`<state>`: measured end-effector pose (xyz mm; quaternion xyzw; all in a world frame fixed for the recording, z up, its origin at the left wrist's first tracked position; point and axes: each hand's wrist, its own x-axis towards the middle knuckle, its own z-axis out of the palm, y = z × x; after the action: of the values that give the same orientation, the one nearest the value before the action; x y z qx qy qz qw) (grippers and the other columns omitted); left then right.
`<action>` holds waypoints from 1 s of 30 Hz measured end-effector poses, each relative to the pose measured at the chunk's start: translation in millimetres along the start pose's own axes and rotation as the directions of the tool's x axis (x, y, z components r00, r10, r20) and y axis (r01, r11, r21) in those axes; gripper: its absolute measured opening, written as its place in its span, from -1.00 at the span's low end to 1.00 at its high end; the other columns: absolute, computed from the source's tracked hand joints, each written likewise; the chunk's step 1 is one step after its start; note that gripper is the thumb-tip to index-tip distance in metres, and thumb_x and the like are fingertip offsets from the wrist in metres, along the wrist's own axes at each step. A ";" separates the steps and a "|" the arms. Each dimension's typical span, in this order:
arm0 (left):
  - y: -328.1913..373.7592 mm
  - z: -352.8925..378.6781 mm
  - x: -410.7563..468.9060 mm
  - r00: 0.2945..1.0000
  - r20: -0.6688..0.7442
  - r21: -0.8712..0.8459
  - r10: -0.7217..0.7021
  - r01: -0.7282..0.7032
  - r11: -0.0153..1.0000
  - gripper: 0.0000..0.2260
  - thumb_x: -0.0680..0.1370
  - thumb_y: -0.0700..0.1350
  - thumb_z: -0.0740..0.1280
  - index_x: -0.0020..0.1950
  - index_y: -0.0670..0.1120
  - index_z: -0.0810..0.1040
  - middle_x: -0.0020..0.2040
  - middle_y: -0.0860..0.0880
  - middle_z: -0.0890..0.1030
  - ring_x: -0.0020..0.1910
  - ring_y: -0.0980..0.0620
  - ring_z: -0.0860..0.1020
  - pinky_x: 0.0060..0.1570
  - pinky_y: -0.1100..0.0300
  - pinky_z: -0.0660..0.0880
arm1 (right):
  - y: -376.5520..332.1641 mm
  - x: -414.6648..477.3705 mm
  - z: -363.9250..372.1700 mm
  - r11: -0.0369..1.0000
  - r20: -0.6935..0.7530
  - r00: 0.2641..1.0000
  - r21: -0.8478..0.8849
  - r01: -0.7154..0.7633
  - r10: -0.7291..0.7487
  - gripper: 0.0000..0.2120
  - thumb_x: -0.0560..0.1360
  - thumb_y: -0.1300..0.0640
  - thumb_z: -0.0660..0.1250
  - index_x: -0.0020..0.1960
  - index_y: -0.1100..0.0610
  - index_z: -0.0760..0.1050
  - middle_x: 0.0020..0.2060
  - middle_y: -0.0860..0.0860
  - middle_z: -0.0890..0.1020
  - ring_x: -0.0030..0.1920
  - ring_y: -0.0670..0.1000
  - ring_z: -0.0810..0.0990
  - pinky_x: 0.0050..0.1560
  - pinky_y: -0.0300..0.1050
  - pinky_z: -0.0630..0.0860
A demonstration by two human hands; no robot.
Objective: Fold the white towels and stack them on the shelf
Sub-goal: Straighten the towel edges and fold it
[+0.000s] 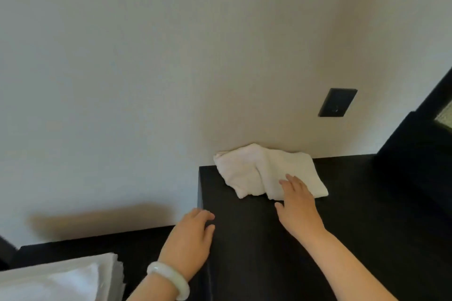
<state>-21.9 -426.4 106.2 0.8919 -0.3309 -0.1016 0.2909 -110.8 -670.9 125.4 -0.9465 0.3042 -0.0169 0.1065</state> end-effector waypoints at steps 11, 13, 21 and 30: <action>134.5 91.0 42.5 0.981 -0.017 -0.102 -0.192 0.190 0.977 -0.67 0.63 -0.06 0.24 0.40 0.01 0.36 0.40 0.12 0.28 0.30 0.14 0.39 0.31 0.32 0.34 | 132.2 21.5 19.9 0.931 0.139 0.924 0.142 0.337 -0.356 -0.74 0.62 0.12 0.24 0.19 -0.21 0.49 0.15 -0.30 0.42 0.22 -0.15 0.38 0.30 -0.30 0.28; 131.7 90.4 45.8 0.965 -0.085 -0.109 -0.250 0.240 0.965 -0.58 0.62 -0.08 0.29 0.45 -0.01 0.29 0.47 0.07 0.20 0.44 0.07 0.26 0.39 0.26 0.24 | 158.3 10.7 7.8 0.919 0.276 0.877 0.150 0.365 -0.393 -0.80 0.57 0.08 0.29 0.02 -0.26 0.50 0.03 -0.35 0.44 0.13 -0.25 0.41 0.20 -0.38 0.30; 132.5 93.8 67.9 0.836 0.036 -0.352 -0.547 0.523 0.776 -0.42 0.56 -0.09 0.38 0.51 -0.11 0.21 0.35 -0.12 0.44 0.26 -0.11 0.49 0.18 0.07 0.48 | 206.1 32.5 -26.7 0.968 0.184 0.983 0.249 -0.026 -0.021 -0.67 0.56 0.16 0.33 0.00 -0.32 0.51 0.06 -0.25 0.58 -0.02 -0.28 0.53 -0.06 -0.38 0.43; 109.2 72.4 38.7 0.841 -0.225 -0.244 -0.492 0.440 0.864 -0.80 0.56 -0.20 0.28 -0.15 0.10 0.50 -0.20 0.04 0.58 -0.20 0.12 0.55 -0.27 0.31 0.39 | 219.9 54.8 -17.9 0.992 0.238 0.971 0.115 -0.053 0.025 -0.82 0.44 0.06 0.49 -0.17 -0.12 0.50 -0.14 -0.11 0.55 -0.14 -0.16 0.52 0.00 -0.19 0.54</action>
<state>-77.6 -551.0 112.0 0.9202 -0.0479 -0.0723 0.3817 -193.7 -880.3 94.5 -0.9274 0.3063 0.0797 0.1992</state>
